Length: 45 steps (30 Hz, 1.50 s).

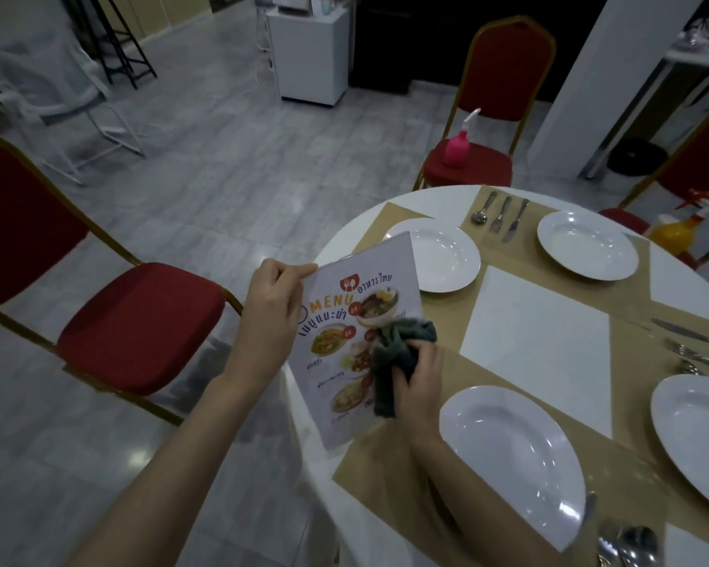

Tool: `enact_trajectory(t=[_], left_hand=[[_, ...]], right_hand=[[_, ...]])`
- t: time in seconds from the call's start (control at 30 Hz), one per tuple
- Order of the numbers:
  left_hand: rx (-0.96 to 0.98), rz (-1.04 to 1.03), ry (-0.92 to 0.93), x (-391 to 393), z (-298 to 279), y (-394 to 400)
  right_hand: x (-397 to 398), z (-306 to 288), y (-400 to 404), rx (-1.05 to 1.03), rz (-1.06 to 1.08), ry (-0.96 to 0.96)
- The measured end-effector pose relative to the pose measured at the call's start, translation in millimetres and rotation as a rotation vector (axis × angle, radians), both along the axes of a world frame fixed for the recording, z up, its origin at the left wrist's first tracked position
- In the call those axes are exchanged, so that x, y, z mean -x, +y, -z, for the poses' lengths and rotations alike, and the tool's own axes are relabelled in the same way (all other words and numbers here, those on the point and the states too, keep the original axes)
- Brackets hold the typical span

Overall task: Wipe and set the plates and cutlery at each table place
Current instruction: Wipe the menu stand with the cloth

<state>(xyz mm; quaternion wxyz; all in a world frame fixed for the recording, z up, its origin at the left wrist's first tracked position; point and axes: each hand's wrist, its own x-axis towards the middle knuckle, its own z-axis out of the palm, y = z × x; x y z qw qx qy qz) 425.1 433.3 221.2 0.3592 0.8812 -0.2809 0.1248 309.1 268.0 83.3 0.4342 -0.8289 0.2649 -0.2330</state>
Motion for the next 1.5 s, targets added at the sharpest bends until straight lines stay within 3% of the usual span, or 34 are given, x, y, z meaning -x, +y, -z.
enact_trajectory(t=[0.13,0.37,0.6,0.83,1.0,1.13,1.3,1.4,1.5], left_hand=[[0.006,0.020,-0.029,3.8,-1.1,-1.8],[0.045,0.016,-0.004,3.4,0.7,-2.5],[0.026,0.000,-0.004,6.0,-0.6,-0.5],[0.048,0.009,0.010,9.6,-2.0,-3.6],[0.037,0.002,0.035,7.3,-2.0,0.3],[0.036,0.011,0.041,10.9,-4.0,-0.3],[0.044,0.036,0.022,16.0,-5.6,-2.5],[0.047,0.030,0.016,16.2,-5.0,-1.9],[0.052,0.008,0.030,15.0,-3.9,0.2]], right_hand=[[15.4,2.5,0.6,-0.041,-0.020,0.062],[-51.7,-89.1,-7.7,0.175,-0.085,-0.184],[-6.2,-42.1,-1.9,0.130,-0.137,0.017],[-52.4,-105.3,-10.9,0.220,-0.126,-0.166],[-22.0,-65.5,19.7,0.377,-0.347,-0.038],[14.6,-26.8,19.8,0.273,-0.332,0.059],[-19.0,-69.8,-17.8,0.114,-0.038,-0.118],[-27.6,-83.4,-28.1,0.131,-0.087,-0.135],[-7.3,-53.5,-9.9,0.152,-0.201,-0.015]])
